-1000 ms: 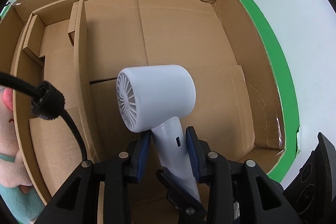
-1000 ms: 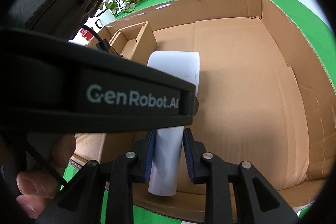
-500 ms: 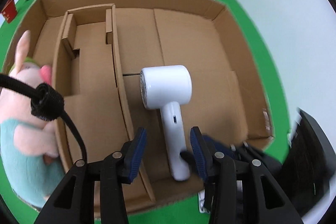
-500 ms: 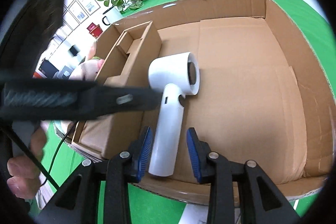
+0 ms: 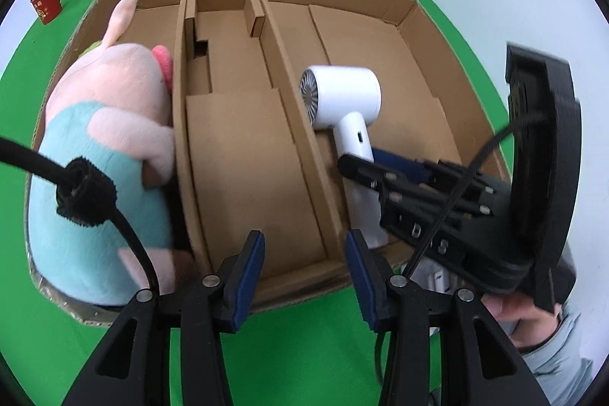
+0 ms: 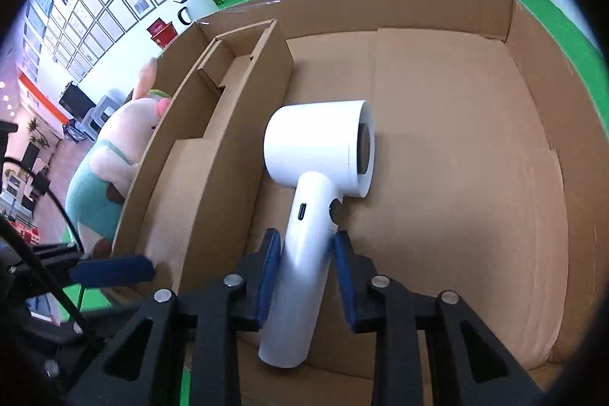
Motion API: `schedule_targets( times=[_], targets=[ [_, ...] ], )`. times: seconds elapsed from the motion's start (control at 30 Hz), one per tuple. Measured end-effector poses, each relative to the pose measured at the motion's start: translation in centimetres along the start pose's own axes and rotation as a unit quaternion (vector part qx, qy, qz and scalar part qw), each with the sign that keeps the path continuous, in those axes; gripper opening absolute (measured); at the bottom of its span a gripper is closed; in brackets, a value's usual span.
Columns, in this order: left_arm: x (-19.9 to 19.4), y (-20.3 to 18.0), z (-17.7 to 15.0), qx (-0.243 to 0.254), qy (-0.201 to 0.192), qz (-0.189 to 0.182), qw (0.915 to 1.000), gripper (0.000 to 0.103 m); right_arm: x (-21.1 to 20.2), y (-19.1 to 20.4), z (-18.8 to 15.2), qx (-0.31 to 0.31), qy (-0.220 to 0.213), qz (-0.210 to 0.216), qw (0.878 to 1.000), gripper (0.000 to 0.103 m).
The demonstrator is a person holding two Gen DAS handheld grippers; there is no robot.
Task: Organize objects
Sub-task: 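Lower the hair dryer into the large box beside the brown insert and open the right tool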
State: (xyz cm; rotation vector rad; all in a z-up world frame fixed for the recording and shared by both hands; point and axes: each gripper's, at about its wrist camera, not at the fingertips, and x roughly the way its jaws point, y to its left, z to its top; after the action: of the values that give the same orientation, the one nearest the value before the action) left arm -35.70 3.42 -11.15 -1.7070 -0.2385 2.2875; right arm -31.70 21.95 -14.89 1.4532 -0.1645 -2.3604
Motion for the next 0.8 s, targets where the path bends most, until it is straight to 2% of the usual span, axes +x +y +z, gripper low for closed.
schedule_targets(
  times=[0.13,0.3,0.4,0.53,0.8],
  targets=[
    [-0.6,0.4,-0.6,-0.002,0.002,0.000,1.0000,0.049,1.0,0.9,0.5,-0.002,0.008,0.024,1.000,0.027],
    [-1.6,1.1,-1.1,-0.002,0.003,0.011,0.9999,0.049,1.4,1.2,0.7,0.015,0.003,0.022,1.000,0.027],
    [-2.3,0.9,-1.2,-0.003,-0.002,0.038,0.9993,0.050,1.4,1.2,0.9,0.020,0.005,0.018,1.000,0.027],
    [-2.8,1.5,-1.7,-0.024,-0.004,0.022,0.9995,0.050,1.4,0.2,0.9,0.057,0.007,0.036,0.998,0.027],
    [-3.2,1.6,-2.3,-0.028,-0.013,0.032,0.9990,0.050,2.2,-0.4,1.5,0.086,0.013,0.065,0.994,0.027]
  ],
)
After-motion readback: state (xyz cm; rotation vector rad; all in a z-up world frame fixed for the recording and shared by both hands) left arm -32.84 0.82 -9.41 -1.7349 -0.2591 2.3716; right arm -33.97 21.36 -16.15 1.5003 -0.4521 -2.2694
